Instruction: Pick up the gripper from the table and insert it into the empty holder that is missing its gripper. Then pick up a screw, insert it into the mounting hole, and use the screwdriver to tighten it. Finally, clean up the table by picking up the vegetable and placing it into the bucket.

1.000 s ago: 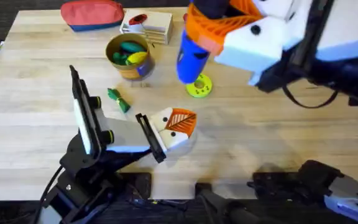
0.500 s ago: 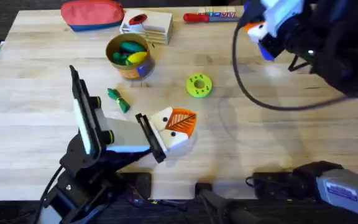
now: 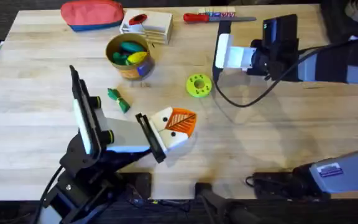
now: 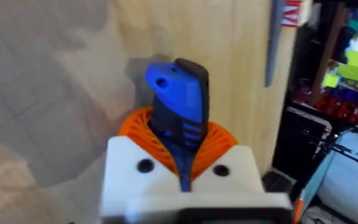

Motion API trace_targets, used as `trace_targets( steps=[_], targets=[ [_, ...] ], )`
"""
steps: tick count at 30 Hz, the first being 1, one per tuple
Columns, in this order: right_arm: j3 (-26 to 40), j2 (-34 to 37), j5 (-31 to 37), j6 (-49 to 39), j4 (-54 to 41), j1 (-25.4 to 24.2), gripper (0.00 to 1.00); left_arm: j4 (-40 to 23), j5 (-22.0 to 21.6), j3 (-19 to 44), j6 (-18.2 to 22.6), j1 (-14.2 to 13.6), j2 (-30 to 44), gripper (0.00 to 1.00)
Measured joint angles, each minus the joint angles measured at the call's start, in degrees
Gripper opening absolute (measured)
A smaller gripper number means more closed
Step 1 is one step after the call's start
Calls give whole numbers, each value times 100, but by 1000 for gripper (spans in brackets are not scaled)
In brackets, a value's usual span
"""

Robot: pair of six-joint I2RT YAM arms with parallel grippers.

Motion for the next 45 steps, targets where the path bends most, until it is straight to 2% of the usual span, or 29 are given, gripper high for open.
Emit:
trace_targets(
  steps=[6, 7, 8, 13, 14, 17, 18, 22, 24, 27, 31, 35, 39, 42, 45],
  targets=[
    [163, -31, 50, 71, -329, 130, 866, 0, 0, 0, 0, 0, 0, 5],
    [220, -61, 81, 139, -395, 153, 961, 0, 0, 0, 2, 0, 0, 9],
    [254, -101, 85, 279, -531, 169, 984, 0, -1, 0, 24, 0, 0, 74],
    [256, -310, 184, 1248, -1136, 357, 993, 0, 0, 0, 20, 0, 0, 850],
    [249, -388, 179, 1506, -1295, 414, 994, 0, -4, 0, 4, 0, 0, 944],
    [205, -645, 138, 2342, -1745, 586, 994, 0, -2, 0, 11, 0, 0, 975],
    [142, -1038, 81, 3298, -2247, 725, 992, 0, -91, 0, 14, 0, 0, 976],
    [142, -1769, 41, 4493, -2635, 786, 994, -1, -475, 0, -79, 0, 0, 976],
    [142, -2163, 26, 4947, -2764, 813, 994, -98, -831, 35, -326, 0, 0, 976],
    [142, -2631, 24, 5391, -2821, 874, 993, -682, -1491, 336, -606, 0, 0, 979],
    [142, -3052, 9, 5791, -2801, 963, 994, -1801, -2581, 1384, -790, 0, 302, 979],
    [162, -3188, 2, 6096, -2810, 1026, 992, -3047, -3512, 2845, -868, 0, 1275, 979],
    [219, -3188, -109, 6264, -2820, 1076, 992, -4389, -4014, 4114, -914, 58, 2681, 979],
    [263, -3188, -267, 6314, -2810, 1087, 993, -4719, -4048, 4736, -950, 167, 3722, 980],
    [290, -3188, -342, 6352, -2798, 1093, 992, -4778, -3729, 5138, -972, 186, 4537, 980]
  ],
)
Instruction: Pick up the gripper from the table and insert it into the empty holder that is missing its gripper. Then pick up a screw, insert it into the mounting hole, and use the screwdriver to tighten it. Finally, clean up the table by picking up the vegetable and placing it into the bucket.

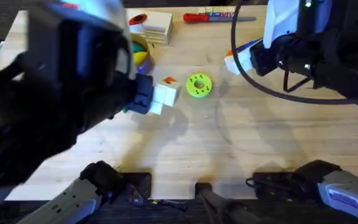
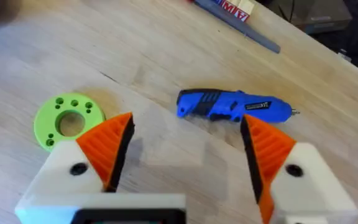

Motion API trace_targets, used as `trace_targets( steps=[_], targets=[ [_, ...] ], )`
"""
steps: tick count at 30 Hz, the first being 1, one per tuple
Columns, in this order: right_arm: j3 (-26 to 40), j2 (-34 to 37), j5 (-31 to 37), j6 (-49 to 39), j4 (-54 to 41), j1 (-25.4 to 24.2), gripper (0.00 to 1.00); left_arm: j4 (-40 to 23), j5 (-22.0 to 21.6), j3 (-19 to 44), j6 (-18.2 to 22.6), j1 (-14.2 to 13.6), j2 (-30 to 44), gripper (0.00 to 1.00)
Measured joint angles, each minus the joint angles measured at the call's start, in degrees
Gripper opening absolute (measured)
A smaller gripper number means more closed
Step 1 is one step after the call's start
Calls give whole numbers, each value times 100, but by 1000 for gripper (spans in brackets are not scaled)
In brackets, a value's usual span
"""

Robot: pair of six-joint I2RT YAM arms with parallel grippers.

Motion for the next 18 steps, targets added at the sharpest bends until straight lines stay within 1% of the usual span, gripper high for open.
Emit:
trace_targets(
  steps=[1, 3, 4, 5, 6, 7, 9, 13, 15, 18],
  targets=[
    [5, 0, -20, 18, 3, 0, 992, -85, 105, 67, -25, -2, 191, 980],
    [12, 0, -42, 25, 1, 0, 992, -253, 177, 95, -238, 10, 463, 980],
    [14, 0, -46, 35, 1, 0, 992, -385, 158, 95, -471, 55, 577, 980],
    [14, 0, -62, 38, 1, 0, 994, -540, 113, 95, -774, 159, 702, 980],
    [14, 0, -69, 38, -1, 0, 994, -666, 72, 95, -1070, 322, 831, 980],
    [14, 0, -79, 38, 1, 2, 994, -738, 53, 95, -1271, 487, 942, 980],
    [14, 0, -84, 38, -1, 2, 992, -817, 71, 95, -1661, 1028, 1292, 980],
    [14, 0, -84, 38, -1, 2, 993, -817, 326, 95, -2032, 1959, 2042, 980],
    [14, 0, -84, 38, 1, 2, 992, -828, 458, 95, -2165, 2318, 2417, 980],
    [14, 0, -84, 38, 1, 2, 992, -850, 568, 95, -2378, 2721, 2898, 981]
  ],
)
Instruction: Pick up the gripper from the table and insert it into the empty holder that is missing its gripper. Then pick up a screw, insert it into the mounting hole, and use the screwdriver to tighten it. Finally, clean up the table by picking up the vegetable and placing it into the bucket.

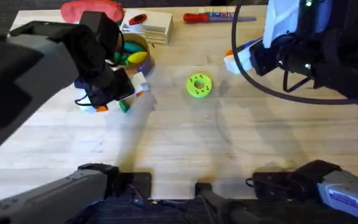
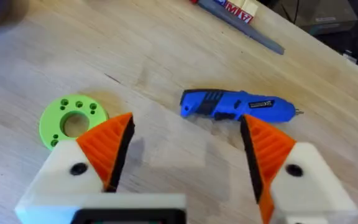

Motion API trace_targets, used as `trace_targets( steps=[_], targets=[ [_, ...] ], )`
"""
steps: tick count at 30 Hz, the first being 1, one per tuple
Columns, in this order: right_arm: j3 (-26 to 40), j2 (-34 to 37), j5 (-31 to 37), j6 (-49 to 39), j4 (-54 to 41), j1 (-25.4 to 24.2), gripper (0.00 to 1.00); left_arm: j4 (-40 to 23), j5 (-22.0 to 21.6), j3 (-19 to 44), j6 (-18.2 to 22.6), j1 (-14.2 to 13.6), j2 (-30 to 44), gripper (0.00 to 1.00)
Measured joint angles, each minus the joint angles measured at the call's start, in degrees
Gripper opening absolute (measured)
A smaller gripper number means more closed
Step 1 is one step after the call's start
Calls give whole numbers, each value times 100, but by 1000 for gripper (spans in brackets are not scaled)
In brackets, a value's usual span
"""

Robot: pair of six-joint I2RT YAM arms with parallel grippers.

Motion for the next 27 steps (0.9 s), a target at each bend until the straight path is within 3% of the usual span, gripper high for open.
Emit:
trace_targets(
  steps=[7, 21, 24, 27],
  targets=[
    [0, 2, 0, -4, 0, 0, 992, 626, 50, 0, -272, 576, 703, 967],
    [0, 2, 0, -508, -1, 0, 992, 1032, -17, -180, -602, 798, 1210, 756],
    [0, 0, 0, -549, -2, 0, 992, 1027, -11, -276, -638, 798, 1214, 575],
    [0, 0, 0, -571, -2, 0, 992, 1053, -25, -278, -663, 796, 1214, 192]
  ],
)
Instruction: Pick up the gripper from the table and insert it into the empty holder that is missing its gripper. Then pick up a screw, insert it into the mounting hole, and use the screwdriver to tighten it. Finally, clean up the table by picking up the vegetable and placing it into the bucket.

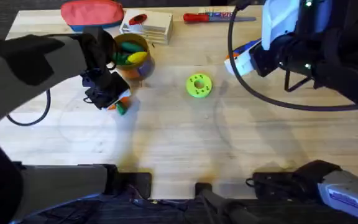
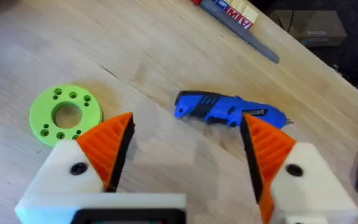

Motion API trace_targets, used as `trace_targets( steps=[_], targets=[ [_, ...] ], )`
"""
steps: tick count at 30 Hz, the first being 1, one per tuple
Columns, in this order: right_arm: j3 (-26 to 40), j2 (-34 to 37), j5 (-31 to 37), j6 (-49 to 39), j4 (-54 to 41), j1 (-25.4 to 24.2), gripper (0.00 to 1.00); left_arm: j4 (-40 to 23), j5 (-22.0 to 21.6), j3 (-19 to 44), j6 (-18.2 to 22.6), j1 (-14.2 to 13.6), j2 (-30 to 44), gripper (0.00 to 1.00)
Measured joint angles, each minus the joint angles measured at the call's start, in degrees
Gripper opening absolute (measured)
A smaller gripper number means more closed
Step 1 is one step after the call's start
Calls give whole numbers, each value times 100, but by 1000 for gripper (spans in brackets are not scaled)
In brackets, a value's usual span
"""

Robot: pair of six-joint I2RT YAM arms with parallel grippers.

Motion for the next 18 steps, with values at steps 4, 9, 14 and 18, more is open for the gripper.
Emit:
trace_targets(
  steps=[4, 9, 14, 18],
  targets=[
    [0, 1, 0, -16, 0, 0, 992, -56, -14, 2, -1, 0, -7, 21],
    [0, 0, 0, -17, 2, 0, 992, -483, -51, 92, 3, 0, -56, 21],
    [0, 1, 0, -17, 0, 0, 992, -912, -77, 675, 93, 2, -553, 20],
    [0, 0, 0, -17, 0, 0, 992, -448, 48, 1196, 132, 2, -1063, 20]
  ],
)
